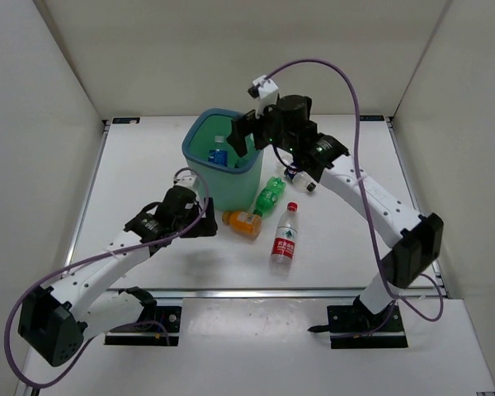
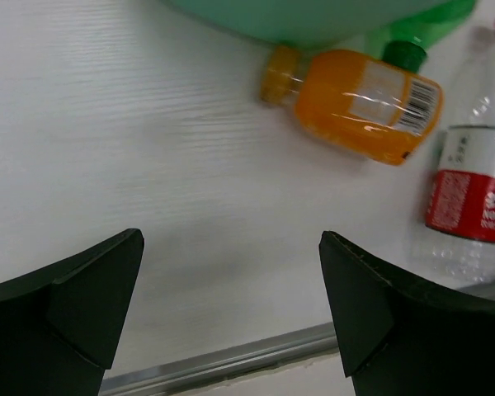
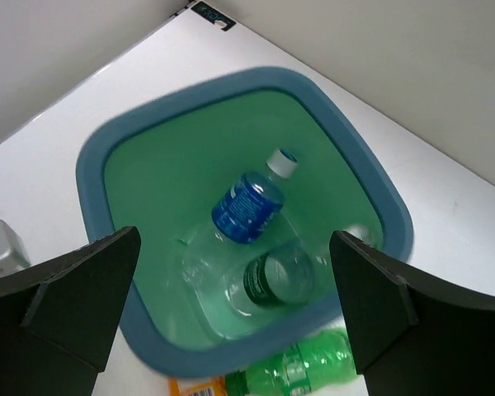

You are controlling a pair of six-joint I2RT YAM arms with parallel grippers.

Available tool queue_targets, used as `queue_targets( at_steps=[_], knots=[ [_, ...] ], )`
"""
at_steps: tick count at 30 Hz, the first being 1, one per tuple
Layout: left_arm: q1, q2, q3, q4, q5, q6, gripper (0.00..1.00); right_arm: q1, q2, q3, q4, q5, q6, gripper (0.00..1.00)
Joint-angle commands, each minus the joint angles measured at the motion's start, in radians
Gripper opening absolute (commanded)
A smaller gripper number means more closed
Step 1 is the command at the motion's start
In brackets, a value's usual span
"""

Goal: Put the plastic bottles in the bin

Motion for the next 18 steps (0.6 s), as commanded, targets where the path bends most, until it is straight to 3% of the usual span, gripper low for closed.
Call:
queue_targets(
  at_steps=[1,5,10,15,18],
  knots=[
    [-0.076,0.038,0.05,0.08,0.038,0.084,0.99,-0.032,-0.142,-0.135,0.05,0.059,0.013,0.97],
    [-0.166,0.127,0.062,0.157,0.137,0.252,0.99,-0.128,-0.283,-0.321,0.026,0.042,0.089,0.97],
    [-0.275,0.188,0.096,0.133,0.177,0.552,0.98,-0.321,-0.424,-0.499,0.015,-0.111,0.179,0.96],
    [-0.19,0.159,0.064,0.232,0.289,0.763,0.99,-0.388,-0.512,-0.578,0.006,-0.119,0.18,0.96],
    [-0.214,0.153,0.067,0.258,0.317,0.898,0.99,-0.428,-0.538,-0.617,0.007,-0.143,0.183,0.97]
  ],
)
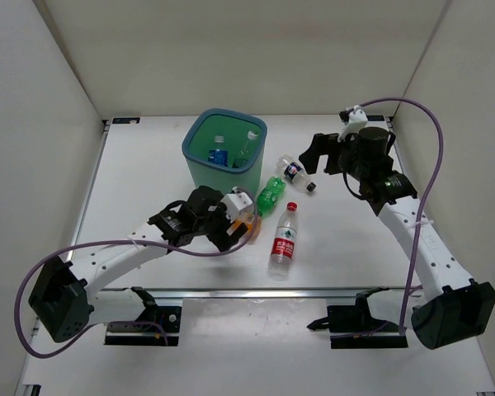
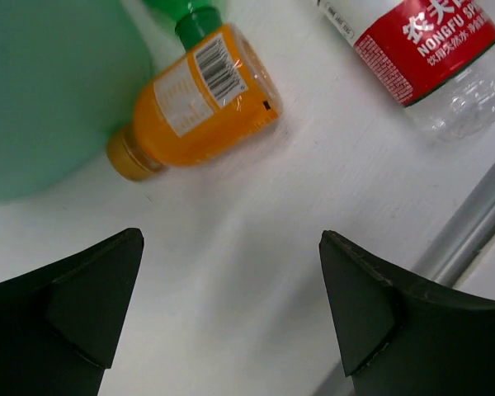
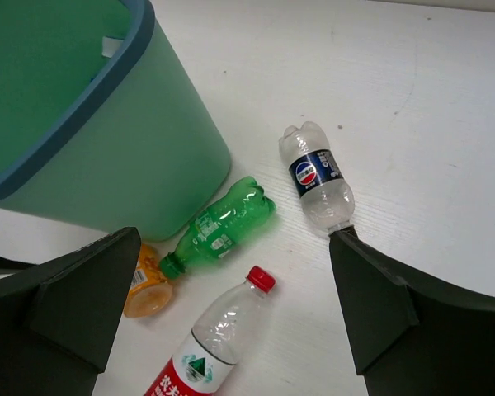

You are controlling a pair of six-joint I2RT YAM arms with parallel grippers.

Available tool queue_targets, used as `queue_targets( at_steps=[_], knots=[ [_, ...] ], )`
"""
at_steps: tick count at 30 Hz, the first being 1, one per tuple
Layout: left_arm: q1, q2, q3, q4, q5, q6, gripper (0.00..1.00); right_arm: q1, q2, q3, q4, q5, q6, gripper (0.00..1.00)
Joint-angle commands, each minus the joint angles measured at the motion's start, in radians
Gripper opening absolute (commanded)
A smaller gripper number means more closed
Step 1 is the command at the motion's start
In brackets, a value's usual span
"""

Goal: Put the plastic bottles in the bin

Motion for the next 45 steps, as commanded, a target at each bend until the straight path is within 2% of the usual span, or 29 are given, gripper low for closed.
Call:
queue_targets(
  at_steps=[1,2,5,10,12,14,18,21,29,36,40,45],
  knots=[
    [-0.041,-0.024,0.014,0.065,0.047,0.268,0.99,-0.045,-0.042,-0.033,0.03,-0.078,0.022,0.96],
    [-0.07,-0.009,0.009,0.06,0.045,0.342,0.99,-0.062,-0.045,-0.056,0.038,-0.093,0.026,0.96],
    [-0.095,0.031,0.029,0.025,0.088,0.439,0.98,-0.096,-0.054,-0.073,0.039,-0.124,0.033,0.96],
    [-0.047,0.035,0.04,-0.025,0.169,0.589,0.99,-0.151,-0.04,-0.07,0.009,-0.176,0.023,0.96],
    [-0.041,0.044,0.044,0.033,0.224,0.56,0.99,-0.171,-0.022,-0.056,-0.005,-0.198,0.014,0.95],
    [-0.03,0.082,0.076,0.025,0.269,0.578,0.98,-0.171,0.002,-0.049,-0.033,-0.202,-0.001,0.96],
    [-0.058,0.232,0.185,-0.08,0.217,0.66,0.99,-0.153,0.033,-0.05,-0.05,-0.23,-0.009,0.96],
    [-0.029,0.306,0.228,-0.082,0.218,0.648,0.99,-0.145,0.035,-0.065,-0.053,-0.256,-0.007,0.96],
    [0.011,0.324,0.224,-0.012,0.235,0.746,0.99,-0.186,0.058,-0.059,-0.087,-0.291,-0.018,0.95],
    [0.0,0.446,0.255,-0.03,0.237,0.842,0.99,-0.189,0.068,-0.065,-0.122,-0.282,-0.03,0.95],
    [0.017,0.47,0.247,0.04,0.314,0.821,0.99,-0.189,0.072,-0.076,-0.126,-0.283,-0.026,0.95],
    [0.006,0.489,0.236,0.079,0.284,0.79,0.98,-0.203,0.061,-0.098,-0.11,-0.29,-0.018,0.93]
  ],
)
